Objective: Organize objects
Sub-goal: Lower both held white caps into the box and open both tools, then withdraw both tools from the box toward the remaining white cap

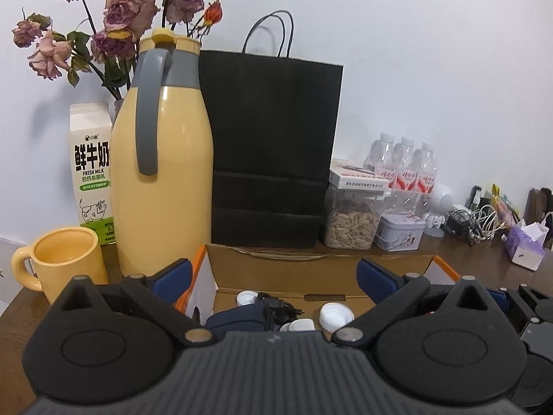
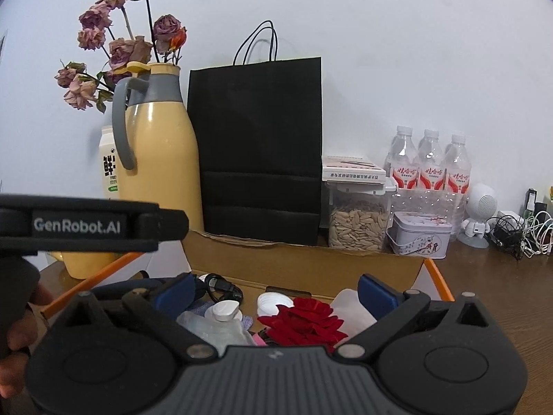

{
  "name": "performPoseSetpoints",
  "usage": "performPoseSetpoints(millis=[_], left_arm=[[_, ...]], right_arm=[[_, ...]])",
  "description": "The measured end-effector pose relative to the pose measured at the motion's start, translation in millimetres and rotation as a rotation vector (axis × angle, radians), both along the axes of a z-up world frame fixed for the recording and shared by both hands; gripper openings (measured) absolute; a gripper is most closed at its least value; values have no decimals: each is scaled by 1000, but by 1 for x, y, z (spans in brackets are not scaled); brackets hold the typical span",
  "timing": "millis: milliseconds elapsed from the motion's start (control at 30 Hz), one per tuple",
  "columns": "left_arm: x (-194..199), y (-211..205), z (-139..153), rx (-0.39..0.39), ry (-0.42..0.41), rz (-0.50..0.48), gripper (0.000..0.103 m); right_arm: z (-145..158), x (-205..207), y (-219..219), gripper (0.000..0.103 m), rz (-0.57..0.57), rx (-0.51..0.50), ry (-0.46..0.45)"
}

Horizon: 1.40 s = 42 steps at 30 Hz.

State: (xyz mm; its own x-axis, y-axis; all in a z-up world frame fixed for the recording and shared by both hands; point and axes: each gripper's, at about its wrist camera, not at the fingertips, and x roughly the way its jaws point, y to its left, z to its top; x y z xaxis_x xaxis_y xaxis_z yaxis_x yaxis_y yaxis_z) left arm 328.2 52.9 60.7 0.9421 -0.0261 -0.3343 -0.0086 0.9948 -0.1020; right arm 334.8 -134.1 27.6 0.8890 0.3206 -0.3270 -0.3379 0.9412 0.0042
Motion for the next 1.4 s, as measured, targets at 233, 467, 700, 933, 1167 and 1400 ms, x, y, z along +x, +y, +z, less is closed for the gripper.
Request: performPoseSetpoints(millis=[233, 467, 700, 933, 1167, 1400], left_arm=[[-26, -3, 8, -10, -52, -11, 103], [-56, -1, 0, -7, -51, -23, 103], [-77, -13, -22, 34, 9, -44, 103], [-94, -33, -43, 78, 62, -62, 103], [-94, -44, -60, 96, 150, -46, 103], [-91, -52, -76, 108, 236, -25, 103]], right_arm=[[5, -29, -17, 103, 1, -8, -25], [-9, -72, -40, 103, 10, -42, -21], [-21, -100, -61, 103, 2, -59, 9], [-30, -107, -85, 103, -64, -51, 51], [-35, -105, -98, 103, -115, -32, 81], [-42, -98, -99, 103, -133, -43, 118]])
